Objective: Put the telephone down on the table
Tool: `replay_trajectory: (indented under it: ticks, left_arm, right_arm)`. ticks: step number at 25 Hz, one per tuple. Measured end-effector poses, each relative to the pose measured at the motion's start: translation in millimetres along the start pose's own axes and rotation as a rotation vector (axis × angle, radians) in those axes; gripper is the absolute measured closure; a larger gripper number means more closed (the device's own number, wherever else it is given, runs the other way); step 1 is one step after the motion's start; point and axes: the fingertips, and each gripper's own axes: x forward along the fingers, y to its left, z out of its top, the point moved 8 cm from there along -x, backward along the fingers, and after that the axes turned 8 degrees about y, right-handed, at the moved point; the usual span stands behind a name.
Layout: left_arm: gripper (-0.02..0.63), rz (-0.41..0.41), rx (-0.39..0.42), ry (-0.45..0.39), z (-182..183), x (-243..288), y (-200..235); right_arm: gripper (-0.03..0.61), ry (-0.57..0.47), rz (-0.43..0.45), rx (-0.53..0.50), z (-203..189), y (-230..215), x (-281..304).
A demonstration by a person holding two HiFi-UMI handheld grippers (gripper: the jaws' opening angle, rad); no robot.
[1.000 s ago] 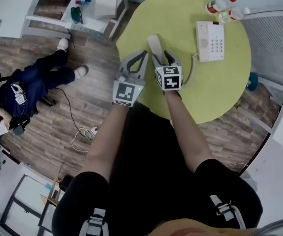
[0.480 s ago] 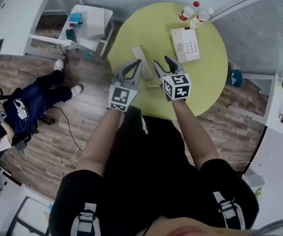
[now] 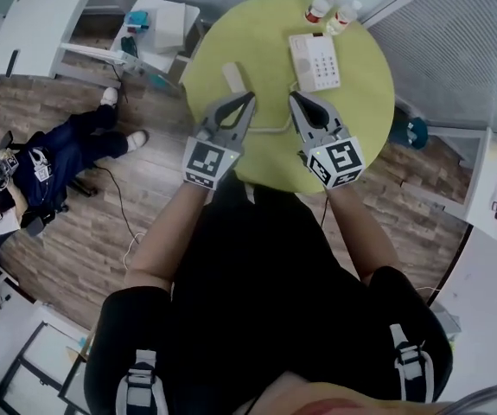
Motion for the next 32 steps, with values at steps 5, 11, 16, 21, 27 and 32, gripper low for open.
replay_trajectory:
  ticks: [5,11,16,21,27,32]
  left_arm:
    - [0.607,-0.011,0.015,-0.024,24,-11,-37]
    - [0.607,-0.022,0.032,-0.043,44,0,-57]
    - [0.607,-0.027,0.049,-0.047,51,9,-67]
    - [0.607,-0.036,0.064,-0.050,56,19,-69]
    - [0.607,-0.048,0.066,-0.054,59,22,-73]
    - [0.607,-0.051,0.070,-0.049,58,23,-74]
  right_arm:
    - [0.561,-0.061,0.044,-0.059,10,4,-38]
    - [0.561,-0.093,0.064,-0.079,18,-8,-59]
    - [0.560,-0.106,0.084,-0.086,22,-14,-70]
    - [0.561,-0.122,0.080,-0.094,25,-21,-70]
    - [0.561,-0.124,0.066,-0.086,26,-23,-74]
    - [0.561,-0.118,0.056,-0.089,24,-26,-76]
